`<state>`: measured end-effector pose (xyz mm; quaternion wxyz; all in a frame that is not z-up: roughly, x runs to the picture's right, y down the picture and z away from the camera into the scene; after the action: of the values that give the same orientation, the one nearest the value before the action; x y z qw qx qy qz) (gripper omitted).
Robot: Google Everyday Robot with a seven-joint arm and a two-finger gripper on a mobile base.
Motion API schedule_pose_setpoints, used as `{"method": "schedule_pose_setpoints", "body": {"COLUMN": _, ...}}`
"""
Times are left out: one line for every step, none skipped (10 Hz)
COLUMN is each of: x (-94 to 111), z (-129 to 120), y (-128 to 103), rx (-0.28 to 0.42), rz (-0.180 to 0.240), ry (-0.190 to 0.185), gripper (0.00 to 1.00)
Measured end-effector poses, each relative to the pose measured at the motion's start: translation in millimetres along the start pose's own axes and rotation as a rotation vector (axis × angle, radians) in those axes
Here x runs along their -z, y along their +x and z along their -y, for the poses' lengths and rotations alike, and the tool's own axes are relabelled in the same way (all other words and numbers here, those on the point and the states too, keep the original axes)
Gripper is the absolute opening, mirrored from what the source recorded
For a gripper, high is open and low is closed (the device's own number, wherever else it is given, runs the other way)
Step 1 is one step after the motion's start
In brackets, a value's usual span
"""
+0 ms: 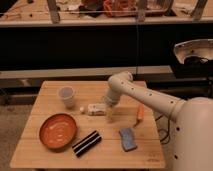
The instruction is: Place the bottle in the ceramic bowl
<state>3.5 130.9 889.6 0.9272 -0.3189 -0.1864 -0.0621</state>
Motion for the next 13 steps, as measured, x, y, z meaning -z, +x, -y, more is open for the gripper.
{"method": "schedule_pose_setpoints", "body": {"x": -1.5, "z": 0.9, "y": -1.3, "rx": 0.002, "rz": 0.002, "ry": -0.001, "gripper": 0.8}}
{"method": "schedule_pose_setpoints", "body": {"x": -4.0, "z": 1.6, "y": -1.1, "rx": 0.003, "rz": 0.004, "ry": -0.004, "gripper": 0.8}}
{"method": "schedule_pose_setpoints", "body": {"x": -6.0, "z": 1.5, "y": 0.4, "rx": 0.003, "rz": 0.005, "ry": -0.006, "gripper": 0.8}}
{"method": "schedule_pose_setpoints", "body": {"x": -6.9, "z": 1.6, "y": 2.0, "rx": 0.002, "rz": 0.006, "ry": -0.006, "gripper": 0.8}}
{"method": "schedule_pose_setpoints", "body": {"x": -9.5, "z": 1.4, "y": 3.5, "rx": 0.002, "rz": 0.006, "ry": -0.009, "gripper": 0.8}}
{"method": "schedule_pose_setpoints", "body": {"x": -11.4, "z": 2.0, "y": 4.0, "rx": 0.002, "rz": 0.007, "ry": -0.01, "gripper": 0.8}}
{"method": "schedule_pose_setpoints", "body": {"x": -12.5, "z": 2.6, "y": 3.3, "rx": 0.003, "rz": 0.008, "ry": -0.011, "gripper": 0.8}}
{"method": "schedule_pose_setpoints", "body": {"x": -13.6, "z": 2.8, "y": 3.0, "rx": 0.004, "rz": 0.009, "ry": -0.012, "gripper": 0.79}}
{"method": "schedule_pose_setpoints", "body": {"x": -16.0, "z": 2.7, "y": 3.9, "rx": 0.005, "rz": 0.008, "ry": -0.013, "gripper": 0.67}}
{"method": "schedule_pose_setpoints", "body": {"x": -17.4, "z": 2.3, "y": 5.4, "rx": 0.004, "rz": 0.007, "ry": -0.012, "gripper": 0.6}}
{"method": "schedule_pose_setpoints", "body": {"x": -18.6, "z": 2.2, "y": 6.7, "rx": 0.002, "rz": 0.008, "ry": -0.011, "gripper": 0.52}}
{"method": "schedule_pose_setpoints", "body": {"x": -19.5, "z": 2.3, "y": 7.8, "rx": 0.001, "rz": 0.008, "ry": -0.012, "gripper": 0.44}}
{"method": "schedule_pose_setpoints", "body": {"x": -20.6, "z": 2.4, "y": 7.9, "rx": 0.001, "rz": 0.009, "ry": -0.013, "gripper": 0.34}}
